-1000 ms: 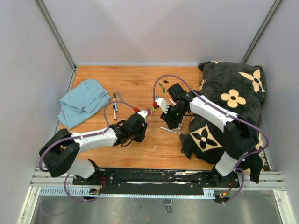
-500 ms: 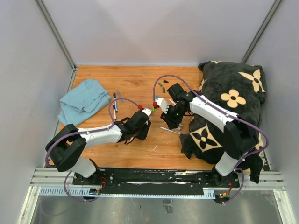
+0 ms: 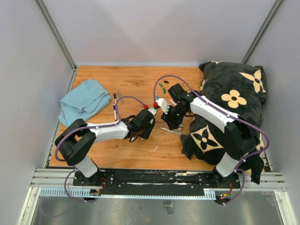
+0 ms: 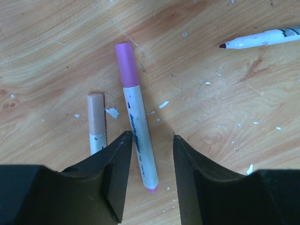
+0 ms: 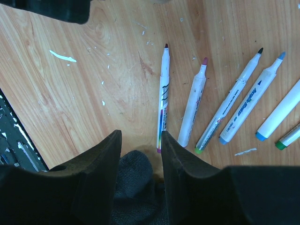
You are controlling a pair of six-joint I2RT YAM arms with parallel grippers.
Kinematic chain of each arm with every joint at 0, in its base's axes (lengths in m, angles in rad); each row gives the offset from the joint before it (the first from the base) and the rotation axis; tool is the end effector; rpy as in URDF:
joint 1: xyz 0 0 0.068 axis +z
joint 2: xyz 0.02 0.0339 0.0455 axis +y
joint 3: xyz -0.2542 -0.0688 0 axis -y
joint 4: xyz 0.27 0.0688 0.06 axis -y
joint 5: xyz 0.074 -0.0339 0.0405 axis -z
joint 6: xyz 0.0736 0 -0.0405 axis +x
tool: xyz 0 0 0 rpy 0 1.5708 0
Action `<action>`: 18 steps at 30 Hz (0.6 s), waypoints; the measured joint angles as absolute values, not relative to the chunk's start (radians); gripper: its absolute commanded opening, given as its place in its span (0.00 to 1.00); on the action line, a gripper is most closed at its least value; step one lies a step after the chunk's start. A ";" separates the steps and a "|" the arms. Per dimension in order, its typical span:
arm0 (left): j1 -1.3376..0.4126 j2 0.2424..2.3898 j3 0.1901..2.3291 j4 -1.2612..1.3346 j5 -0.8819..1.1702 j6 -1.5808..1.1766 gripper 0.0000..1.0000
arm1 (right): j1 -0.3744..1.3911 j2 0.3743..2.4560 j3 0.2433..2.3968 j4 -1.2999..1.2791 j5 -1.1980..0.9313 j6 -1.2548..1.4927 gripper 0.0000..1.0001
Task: Open the pen caps
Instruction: Pick up the pen from the center of the board.
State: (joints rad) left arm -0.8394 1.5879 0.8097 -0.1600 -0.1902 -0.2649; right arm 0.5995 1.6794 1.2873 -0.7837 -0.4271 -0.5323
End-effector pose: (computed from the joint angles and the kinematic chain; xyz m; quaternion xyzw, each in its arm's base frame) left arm 0.2409 -0.2476 0.1029 0.2397 0.9157 -0.0856 0.3110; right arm 0.2918 0.2363 0.1883 -0.5489 0.7866 0.2141 0.1847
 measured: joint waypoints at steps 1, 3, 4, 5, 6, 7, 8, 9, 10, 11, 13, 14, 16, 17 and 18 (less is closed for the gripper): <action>-0.839 1.598 0.813 -0.164 -0.191 -0.263 0.44 | 0.599 1.679 1.287 -0.784 -0.427 -0.532 0.40; -0.840 1.608 0.815 -0.165 -0.193 -0.261 0.42 | 0.599 1.679 1.287 -0.784 -0.427 -0.532 0.40; -0.840 1.610 0.819 -0.167 -0.195 -0.262 0.40 | 0.599 1.679 1.287 -0.784 -0.427 -0.532 0.40; -0.840 1.612 0.821 -0.167 -0.197 -0.262 0.37 | 0.599 1.679 1.287 -0.784 -0.427 -0.532 0.40; -0.840 1.614 0.821 -0.167 -0.200 -0.262 0.35 | 0.599 1.679 1.287 -0.784 -0.427 -0.532 0.40; -0.840 1.615 0.822 -0.168 -0.202 -0.262 0.32 | 0.599 1.679 1.287 -0.784 -0.427 -0.532 0.40; -0.840 1.616 0.823 -0.167 -0.202 -0.263 0.29 | 0.599 1.679 1.287 -0.784 -0.427 -0.532 0.40; -0.840 1.617 0.825 -0.167 -0.204 -0.264 0.27 | 0.599 1.679 1.287 -0.784 -0.427 -0.532 0.40; -0.840 1.617 0.825 -0.167 -0.204 -0.266 0.24 | 0.599 1.679 1.287 -0.784 -0.427 -0.532 0.40; -0.840 1.618 0.825 -0.167 -0.204 -0.267 0.22 | 0.599 1.679 1.287 -0.784 -0.427 -0.532 0.40; -0.840 1.618 0.825 -0.167 -0.203 -0.272 0.16 | 0.599 1.679 1.287 -0.784 -0.427 -0.532 0.40; -0.840 1.617 0.825 -0.167 -0.204 -0.273 0.13 | 0.599 1.679 1.287 -0.784 -0.428 -0.532 0.40; -0.840 1.615 0.824 -0.167 -0.204 -0.276 0.09 | 0.599 1.679 1.287 -0.784 -0.430 -0.532 0.41; -0.840 1.611 0.820 -0.164 -0.204 -0.277 0.08 | 0.599 1.679 1.287 -0.784 -0.435 -0.532 0.40; -0.840 1.605 0.814 -0.163 -0.204 -0.278 0.07 | 0.599 1.679 1.287 -0.784 -0.440 -0.532 0.40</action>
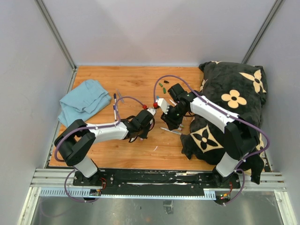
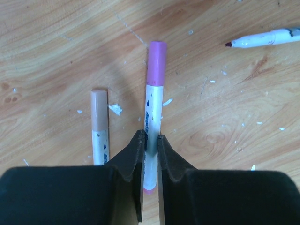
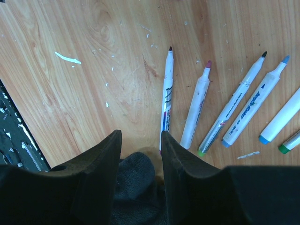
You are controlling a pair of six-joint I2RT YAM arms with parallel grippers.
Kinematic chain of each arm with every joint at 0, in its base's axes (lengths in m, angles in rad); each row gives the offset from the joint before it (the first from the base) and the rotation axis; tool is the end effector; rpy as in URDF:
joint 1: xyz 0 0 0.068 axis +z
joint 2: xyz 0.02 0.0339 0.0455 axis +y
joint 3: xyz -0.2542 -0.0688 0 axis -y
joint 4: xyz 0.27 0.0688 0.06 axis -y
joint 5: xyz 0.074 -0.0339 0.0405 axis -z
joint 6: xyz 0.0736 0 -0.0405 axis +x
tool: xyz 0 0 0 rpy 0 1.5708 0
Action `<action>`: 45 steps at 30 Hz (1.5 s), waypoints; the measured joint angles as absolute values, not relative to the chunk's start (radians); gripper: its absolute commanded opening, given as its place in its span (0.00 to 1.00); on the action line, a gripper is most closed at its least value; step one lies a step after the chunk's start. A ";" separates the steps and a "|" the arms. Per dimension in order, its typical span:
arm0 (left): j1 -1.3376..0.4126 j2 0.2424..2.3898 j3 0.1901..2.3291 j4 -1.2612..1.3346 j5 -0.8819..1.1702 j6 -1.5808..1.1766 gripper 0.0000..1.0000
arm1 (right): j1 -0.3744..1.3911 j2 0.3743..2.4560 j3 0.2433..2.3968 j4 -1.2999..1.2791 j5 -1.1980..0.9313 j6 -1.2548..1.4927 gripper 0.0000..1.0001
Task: Open the pen caps
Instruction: Pick up the pen from the center of the board.
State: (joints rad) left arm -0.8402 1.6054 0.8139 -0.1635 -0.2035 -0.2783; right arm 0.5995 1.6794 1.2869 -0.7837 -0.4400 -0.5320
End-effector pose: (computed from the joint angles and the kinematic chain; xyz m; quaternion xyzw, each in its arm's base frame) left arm 0.2417 -0.2475 0.0984 0.2333 0.9194 -0.0779 0.3069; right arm 0.2911 0.2369 0.1886 -0.5491 0.7849 0.2203 0.1840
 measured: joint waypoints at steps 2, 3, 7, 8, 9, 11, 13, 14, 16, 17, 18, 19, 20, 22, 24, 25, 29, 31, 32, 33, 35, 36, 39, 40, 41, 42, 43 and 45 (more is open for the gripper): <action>-0.840 1.589 0.796 -0.161 -0.202 -0.282 0.05 | 0.599 1.679 1.287 -0.784 -0.448 -0.532 0.40; -0.840 1.576 0.784 -0.160 -0.199 -0.286 0.04 | 0.599 1.679 1.287 -0.784 -0.453 -0.532 0.40; -0.840 1.510 0.731 -0.152 -0.184 -0.297 0.01 | 0.593 1.677 1.287 -0.784 -0.477 -0.532 0.40; -0.840 1.489 0.719 -0.144 -0.179 -0.301 0.01 | 0.592 1.675 1.287 -0.784 -0.486 -0.531 0.40; -0.840 1.473 0.707 -0.135 -0.176 -0.306 0.01 | 0.589 1.672 1.287 -0.784 -0.495 -0.531 0.40; -0.840 1.428 0.677 -0.109 -0.163 -0.320 0.01 | 0.582 1.659 1.287 -0.784 -0.518 -0.530 0.40; -0.840 1.392 0.649 -0.081 -0.154 -0.332 0.00 | 0.572 1.642 1.287 -0.783 -0.544 -0.529 0.40; -0.840 1.372 0.633 -0.066 -0.150 -0.341 0.00 | 0.564 1.629 1.287 -0.782 -0.561 -0.528 0.40; -0.840 1.340 0.603 -0.038 -0.139 -0.354 0.00 | 0.549 1.602 1.285 -0.779 -0.586 -0.525 0.41; -0.840 1.326 0.589 -0.023 -0.135 -0.362 0.00 | 0.539 1.584 1.284 -0.775 -0.605 -0.523 0.41; -0.840 1.313 0.576 -0.011 -0.133 -0.368 0.01 | 0.533 1.570 1.283 -0.770 -0.616 -0.522 0.41; -0.840 1.298 0.561 0.006 -0.131 -0.376 0.00 | 0.525 1.552 1.279 -0.761 -0.633 -0.520 0.41; -0.840 1.282 0.546 0.023 -0.128 -0.384 0.01 | 0.517 1.534 1.274 -0.753 -0.649 -0.518 0.41; -0.840 1.248 0.516 0.062 -0.118 -0.402 0.00 | 0.507 1.502 1.262 -0.738 -0.678 -0.512 0.41; -0.840 1.208 0.484 0.105 -0.110 -0.416 0.00 | 0.500 1.475 1.249 -0.722 -0.706 -0.503 0.41; -0.840 1.185 0.466 0.129 -0.107 -0.425 0.00 | 0.496 1.464 1.243 -0.715 -0.720 -0.498 0.41; -0.840 1.082 0.393 0.231 -0.089 -0.462 0.01 | 0.481 1.422 1.216 -0.680 -0.761 -0.485 0.41; -0.840 1.032 0.361 0.284 -0.080 -0.482 0.00 | 0.481 1.401 1.200 -0.662 -0.778 -0.475 0.42; -0.840 1.007 0.345 0.313 -0.075 -0.495 0.00 | 0.481 1.391 1.194 -0.655 -0.785 -0.471 0.42; -0.840 0.984 0.330 0.343 -0.070 -0.505 0.00 | 0.481 1.383 1.190 -0.650 -0.791 -0.469 0.42; -0.840 0.948 0.301 0.403 -0.062 -0.526 0.00 | 0.481 1.368 1.182 -0.635 -0.808 -0.460 0.42; -0.840 0.934 0.285 0.444 -0.053 -0.541 0.00 | 0.481 1.362 1.180 -0.625 -0.816 -0.453 0.43; -0.840 0.923 0.252 0.534 -0.036 -0.571 0.01 | 0.481 1.346 1.165 -0.593 -0.839 -0.433 0.44; -0.840 0.923 0.244 0.561 -0.030 -0.582 0.00 | 0.481 1.343 1.159 -0.583 -0.846 -0.426 0.45; -0.840 0.925 0.236 0.587 -0.026 -0.590 0.00 | 0.481 1.338 1.150 -0.570 -0.854 -0.415 0.45; -0.840 0.926 0.229 0.615 -0.022 -0.601 0.00 | 0.481 1.333 1.141 -0.559 -0.860 -0.406 0.46; -0.840 0.928 0.221 0.646 -0.020 -0.610 0.00 | 0.481 1.328 1.132 -0.548 -0.866 -0.394 0.46; -0.840 0.931 0.209 0.698 -0.017 -0.625 0.00 | 0.481 1.320 1.118 -0.525 -0.874 -0.373 0.47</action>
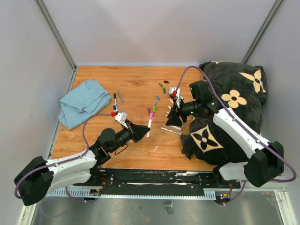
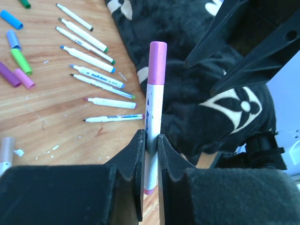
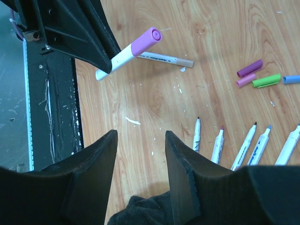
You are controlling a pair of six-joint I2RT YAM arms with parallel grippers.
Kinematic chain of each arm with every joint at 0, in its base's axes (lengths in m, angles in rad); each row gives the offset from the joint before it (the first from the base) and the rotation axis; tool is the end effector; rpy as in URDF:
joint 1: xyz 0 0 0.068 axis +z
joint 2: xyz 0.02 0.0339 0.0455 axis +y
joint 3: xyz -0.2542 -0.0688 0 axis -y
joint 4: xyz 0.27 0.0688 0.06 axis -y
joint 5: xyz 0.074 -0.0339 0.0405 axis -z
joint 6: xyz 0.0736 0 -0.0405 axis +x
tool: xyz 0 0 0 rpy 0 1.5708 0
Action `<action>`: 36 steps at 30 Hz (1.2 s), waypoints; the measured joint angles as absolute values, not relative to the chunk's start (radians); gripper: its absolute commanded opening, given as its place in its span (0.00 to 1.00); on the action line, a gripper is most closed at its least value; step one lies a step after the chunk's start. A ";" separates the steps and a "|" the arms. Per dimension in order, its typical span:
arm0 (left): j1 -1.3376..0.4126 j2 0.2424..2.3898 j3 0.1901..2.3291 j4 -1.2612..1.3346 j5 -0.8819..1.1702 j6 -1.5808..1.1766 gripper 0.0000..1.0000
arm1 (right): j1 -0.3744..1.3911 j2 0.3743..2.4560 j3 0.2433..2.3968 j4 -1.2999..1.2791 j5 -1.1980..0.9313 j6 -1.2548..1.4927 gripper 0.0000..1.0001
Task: Open the pen caps
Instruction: Pick up the pen from the center of the board.
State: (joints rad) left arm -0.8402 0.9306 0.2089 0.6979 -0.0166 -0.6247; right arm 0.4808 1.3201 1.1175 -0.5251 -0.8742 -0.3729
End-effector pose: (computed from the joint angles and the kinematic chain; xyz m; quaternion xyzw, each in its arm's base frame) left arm 0.1731 -0.1914 0.1805 0.0712 0.7119 -0.4627 0.5234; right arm 0.2612 0.1999 0.2836 -0.4999 0.6808 0.4057 0.3493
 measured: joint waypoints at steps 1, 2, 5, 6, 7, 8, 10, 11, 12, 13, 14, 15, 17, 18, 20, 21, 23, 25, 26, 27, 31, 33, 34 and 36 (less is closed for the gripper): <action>-0.841 0.932 0.201 0.728 -0.016 -0.633 0.00 | 0.481 1.316 1.111 -0.513 -0.877 -0.361 0.48; -0.841 0.933 0.193 0.753 -0.017 -0.638 0.00 | 0.481 1.312 1.103 -0.496 -0.882 -0.345 0.49; -0.845 0.933 0.172 0.823 -0.021 -0.657 0.00 | 0.481 1.296 1.074 -0.435 -0.892 -0.299 0.51; -0.848 0.934 0.168 0.839 -0.023 -0.660 0.00 | 0.481 1.290 1.060 -0.413 -0.893 -0.281 0.52; -0.853 0.937 0.166 0.857 -0.029 -0.663 0.00 | 0.481 1.286 1.047 -0.389 -0.896 -0.262 0.52; -0.859 0.939 0.165 0.873 -0.033 -0.664 0.00 | 0.481 1.282 1.033 -0.367 -0.898 -0.244 0.52; -0.869 0.942 0.164 0.901 -0.044 -0.667 0.00 | 0.481 1.279 1.011 -0.328 -0.900 -0.212 0.52; -0.874 0.944 0.163 0.918 -0.051 -0.670 0.00 | 0.481 1.277 1.000 -0.305 -0.902 -0.197 0.52; -0.879 0.945 0.160 0.935 -0.058 -0.672 0.00 | 0.481 1.275 0.988 -0.284 -0.905 -0.181 0.52; -0.882 0.945 0.156 0.950 -0.065 -0.674 0.00 | 0.481 1.272 0.978 -0.266 -0.907 -0.168 0.53; -0.885 0.947 0.151 0.964 -0.072 -0.675 0.00 | 0.481 1.268 0.970 -0.248 -0.909 -0.155 0.53; -0.887 0.947 0.148 0.973 -0.076 -0.677 0.00 | 0.481 1.266 0.963 -0.235 -0.911 -0.147 0.53; -0.892 0.948 0.139 0.994 -0.088 -0.678 0.00 | 0.480 1.254 0.949 -0.200 -0.915 -0.123 0.53; -0.894 0.948 0.134 1.002 -0.094 -0.678 0.00 | 0.479 1.247 0.942 -0.181 -0.917 -0.111 0.53; -0.897 0.948 0.130 1.019 -0.104 -0.679 0.00 | 0.477 1.232 0.924 -0.136 -0.920 -0.081 0.53; -0.898 0.948 0.129 1.026 -0.107 -0.679 0.00 | 0.477 1.227 0.916 -0.115 -0.921 -0.067 0.53; -0.900 0.948 0.129 1.039 -0.114 -0.680 0.00 | 0.477 1.222 0.902 -0.069 -0.929 -0.024 0.53; -0.900 0.949 0.129 1.053 -0.119 -0.681 0.00 | 0.477 1.222 0.900 -0.027 -0.937 0.020 0.53; -0.900 0.949 0.129 1.061 -0.121 -0.682 0.00 | 0.477 1.222 0.899 -0.010 -0.941 0.037 0.53; -0.900 0.951 0.129 1.071 -0.123 -0.682 0.00 | 0.477 1.222 0.899 0.015 -0.944 0.060 0.53; -0.900 0.965 0.128 1.113 -0.127 -0.690 0.00 | 0.476 1.221 0.881 0.118 -0.955 0.132 0.56; -0.900 0.974 0.125 1.135 -0.129 -0.696 0.00 | 0.476 1.219 0.853 0.163 -0.958 0.150 0.60; -0.900 0.979 0.122 1.149 -0.130 -0.700 0.00 | 0.476 1.216 0.838 0.176 -0.959 0.156 0.61; -0.900 0.992 0.117 1.172 -0.131 -0.707 0.00 | 0.476 1.206 0.810 0.193 -0.962 0.160 0.63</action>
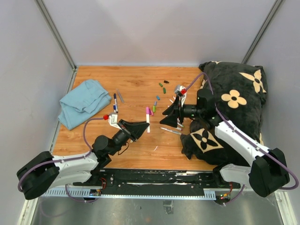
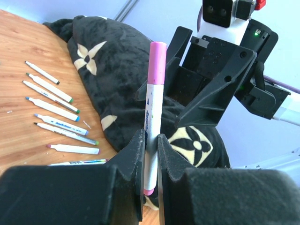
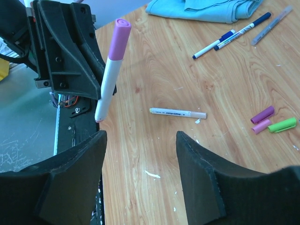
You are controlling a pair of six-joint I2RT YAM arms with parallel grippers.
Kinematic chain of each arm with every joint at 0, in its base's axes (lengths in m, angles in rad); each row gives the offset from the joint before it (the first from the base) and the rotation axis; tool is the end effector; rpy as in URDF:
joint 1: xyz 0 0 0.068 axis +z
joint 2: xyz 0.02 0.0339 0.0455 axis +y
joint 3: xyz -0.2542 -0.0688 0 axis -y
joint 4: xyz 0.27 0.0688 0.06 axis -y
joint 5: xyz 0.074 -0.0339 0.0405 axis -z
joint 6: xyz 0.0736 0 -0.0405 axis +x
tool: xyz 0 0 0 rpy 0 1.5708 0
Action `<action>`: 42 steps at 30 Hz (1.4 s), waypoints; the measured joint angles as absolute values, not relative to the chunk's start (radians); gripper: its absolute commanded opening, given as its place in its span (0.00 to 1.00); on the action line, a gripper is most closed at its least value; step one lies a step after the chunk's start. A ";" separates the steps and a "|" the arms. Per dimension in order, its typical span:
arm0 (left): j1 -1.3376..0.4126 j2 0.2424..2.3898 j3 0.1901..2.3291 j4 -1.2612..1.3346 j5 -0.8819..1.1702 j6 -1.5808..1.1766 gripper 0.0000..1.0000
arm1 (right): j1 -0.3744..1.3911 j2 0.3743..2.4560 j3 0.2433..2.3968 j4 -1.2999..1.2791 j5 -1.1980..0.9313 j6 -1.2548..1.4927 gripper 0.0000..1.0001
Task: Open the pen caps
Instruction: Pick up the pen from the center of the board.
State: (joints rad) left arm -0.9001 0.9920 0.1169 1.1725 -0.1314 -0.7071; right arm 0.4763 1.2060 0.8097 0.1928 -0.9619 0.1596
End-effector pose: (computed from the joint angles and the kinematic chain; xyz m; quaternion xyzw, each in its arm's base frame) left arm 0.1571 -0.1825 0.2006 0.0046 0.5956 -0.5505 0.5850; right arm 0.2525 0.1982 0.2786 -0.3969 0.6326 0.5157 0.4198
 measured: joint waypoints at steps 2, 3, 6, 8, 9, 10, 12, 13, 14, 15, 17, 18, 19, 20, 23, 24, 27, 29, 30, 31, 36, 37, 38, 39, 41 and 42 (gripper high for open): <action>-0.900 1.012 0.113 1.201 -0.134 -0.716 0.00 | 0.476 1.197 0.799 0.200 -0.969 0.160 0.65; -0.900 1.021 0.113 1.213 -0.134 -0.719 0.00 | 0.476 1.193 0.797 0.205 -0.972 0.160 0.66; -0.905 1.054 0.112 1.250 -0.136 -0.727 0.00 | 0.476 1.180 0.797 0.219 -0.980 0.159 0.69; -0.914 1.073 0.112 1.265 -0.137 -0.730 0.00 | 0.476 1.175 0.797 0.228 -0.983 0.160 0.72; -0.917 1.079 0.112 1.271 -0.138 -0.730 0.00 | 0.476 1.174 0.796 0.234 -0.984 0.161 0.73; -0.921 1.085 0.112 1.279 -0.139 -0.731 0.00 | 0.476 1.174 0.794 0.241 -0.984 0.162 0.75; -0.931 1.097 0.112 1.294 -0.146 -0.730 0.00 | 0.476 1.174 0.782 0.259 -0.984 0.175 0.76; -0.936 1.103 0.112 1.303 -0.149 -0.730 0.00 | 0.476 1.174 0.774 0.270 -0.984 0.182 0.76; -0.940 1.108 0.112 1.310 -0.154 -0.730 0.00 | 0.476 1.174 0.762 0.286 -0.983 0.195 0.76; -0.944 1.113 0.112 1.315 -0.158 -0.730 0.00 | 0.476 1.176 0.751 0.302 -0.982 0.212 0.76; -0.950 1.126 0.112 1.328 -0.165 -0.730 0.00 | 0.476 1.181 0.734 0.327 -0.976 0.245 0.76; -0.953 1.133 0.112 1.334 -0.168 -0.730 0.00 | 0.476 1.185 0.731 0.337 -0.975 0.259 0.76; -0.957 1.139 0.112 1.339 -0.171 -0.730 0.00 | 0.476 1.190 0.728 0.346 -0.974 0.271 0.76; -0.959 1.144 0.112 1.342 -0.173 -0.730 0.00 | 0.476 1.193 0.728 0.352 -0.973 0.284 0.76; -0.967 1.161 0.112 1.358 -0.181 -0.730 0.00 | 0.476 1.196 0.728 0.370 -0.973 0.303 0.76; -0.969 1.166 0.112 1.362 -0.183 -0.730 0.00 | 0.476 1.196 0.728 0.373 -0.973 0.308 0.76; -0.979 1.184 0.112 1.377 -0.191 -0.731 0.00 | 0.476 1.199 0.728 0.382 -0.973 0.319 0.76; -0.985 1.196 0.112 1.390 -0.198 -0.731 0.00 | 0.476 1.205 0.728 0.389 -0.972 0.325 0.76; -0.990 1.204 0.113 1.396 -0.202 -0.731 0.00 | 0.476 1.208 0.728 0.392 -0.971 0.329 0.76; -0.996 1.215 0.113 1.405 -0.207 -0.731 0.00 | 0.476 1.214 0.728 0.394 -0.969 0.336 0.76; -1.014 1.265 0.131 1.444 -0.228 -0.731 0.00 | 0.476 1.233 0.727 0.400 -0.949 0.364 0.74; -1.019 1.278 0.138 1.451 -0.234 -0.732 0.00 | 0.476 1.234 0.725 0.402 -0.942 0.368 0.74; -1.024 1.289 0.143 1.457 -0.239 -0.734 0.00 | 0.477 1.235 0.723 0.404 -0.936 0.371 0.73; -1.028 1.297 0.147 1.462 -0.242 -0.735 0.00 | 0.477 1.236 0.721 0.405 -0.930 0.374 0.73; -1.036 1.316 0.154 1.475 -0.252 -0.739 0.00 | 0.478 1.236 0.719 0.407 -0.919 0.379 0.72; -1.039 1.325 0.157 1.482 -0.257 -0.741 0.00 | 0.479 1.237 0.719 0.407 -0.915 0.383 0.71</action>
